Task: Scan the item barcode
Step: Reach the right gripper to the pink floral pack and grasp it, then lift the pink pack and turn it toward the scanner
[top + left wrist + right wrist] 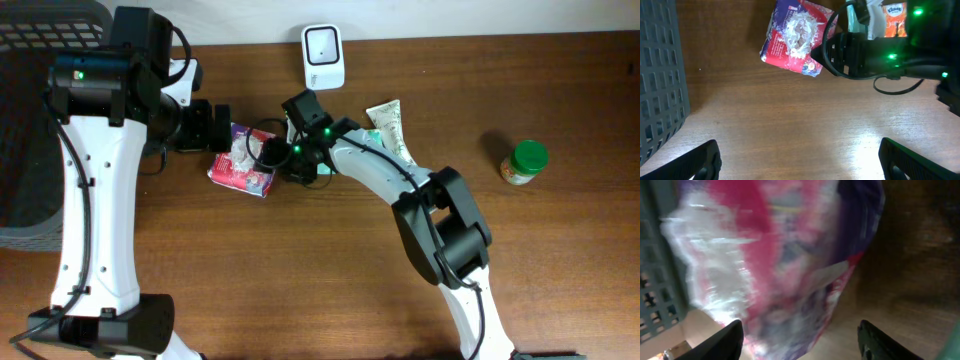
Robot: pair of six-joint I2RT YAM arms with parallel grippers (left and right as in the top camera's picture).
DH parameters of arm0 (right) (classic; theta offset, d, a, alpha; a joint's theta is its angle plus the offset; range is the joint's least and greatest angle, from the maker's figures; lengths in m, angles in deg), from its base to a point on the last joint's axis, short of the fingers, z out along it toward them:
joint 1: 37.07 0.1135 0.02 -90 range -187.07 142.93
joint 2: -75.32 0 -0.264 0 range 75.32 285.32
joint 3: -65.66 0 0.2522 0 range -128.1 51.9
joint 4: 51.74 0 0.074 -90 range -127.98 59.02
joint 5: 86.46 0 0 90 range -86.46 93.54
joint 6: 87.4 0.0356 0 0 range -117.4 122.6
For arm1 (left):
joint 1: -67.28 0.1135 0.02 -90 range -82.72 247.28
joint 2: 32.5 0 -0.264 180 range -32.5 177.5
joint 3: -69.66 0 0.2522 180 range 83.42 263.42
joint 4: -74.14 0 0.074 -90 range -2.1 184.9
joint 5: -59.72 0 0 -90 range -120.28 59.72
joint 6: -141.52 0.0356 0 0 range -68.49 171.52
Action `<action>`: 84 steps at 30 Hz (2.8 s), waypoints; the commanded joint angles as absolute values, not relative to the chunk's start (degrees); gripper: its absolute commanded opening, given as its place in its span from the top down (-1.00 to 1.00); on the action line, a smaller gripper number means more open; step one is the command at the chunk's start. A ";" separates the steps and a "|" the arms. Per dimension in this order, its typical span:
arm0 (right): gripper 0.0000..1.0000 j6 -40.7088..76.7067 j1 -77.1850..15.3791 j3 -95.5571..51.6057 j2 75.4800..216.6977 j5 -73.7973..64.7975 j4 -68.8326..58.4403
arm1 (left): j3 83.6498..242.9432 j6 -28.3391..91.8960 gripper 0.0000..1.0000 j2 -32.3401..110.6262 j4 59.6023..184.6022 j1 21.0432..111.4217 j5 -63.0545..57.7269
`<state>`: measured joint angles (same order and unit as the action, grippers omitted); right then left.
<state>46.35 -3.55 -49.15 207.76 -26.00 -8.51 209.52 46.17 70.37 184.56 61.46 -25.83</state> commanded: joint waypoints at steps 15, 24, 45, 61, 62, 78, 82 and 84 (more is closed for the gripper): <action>0.92 26.37 -14.00 -60.59 205.20 -10.57 18.35 | 209.57 47.09 -0.97 70.19 184.60 61.43 -25.79; 0.92 22.28 -21.43 -66.44 204.63 0.34 30.09 | 209.57 47.09 -0.98 70.19 184.62 61.43 -25.79; 0.92 13.85 -20.05 -49.35 206.34 -37.95 12.98 | 209.57 47.09 -0.98 70.19 184.60 61.46 -25.79; 0.92 34.92 -3.70 -63.73 203.15 38.72 52.63 | 209.57 47.09 -0.98 70.19 184.62 61.43 -25.79; 0.92 35.09 -3.68 -61.15 203.15 37.69 51.29 | 209.57 47.09 -0.98 70.19 184.62 61.43 -25.81; -0.47 27.64 -2.59 -80.41 203.10 6.75 51.58 | 209.57 47.09 -0.98 70.19 184.62 61.46 -25.81; -0.49 15.09 -12.03 -85.46 203.10 -5.34 56.10 | 209.57 47.09 -0.98 70.19 184.62 61.43 -25.79; -0.53 11.20 -15.72 -84.13 203.12 -8.16 56.82 | 209.57 47.09 -0.98 70.19 184.62 61.43 -25.79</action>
<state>19.77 -11.46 -84.37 203.82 -0.45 55.95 209.52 46.17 70.34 184.56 61.46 -25.83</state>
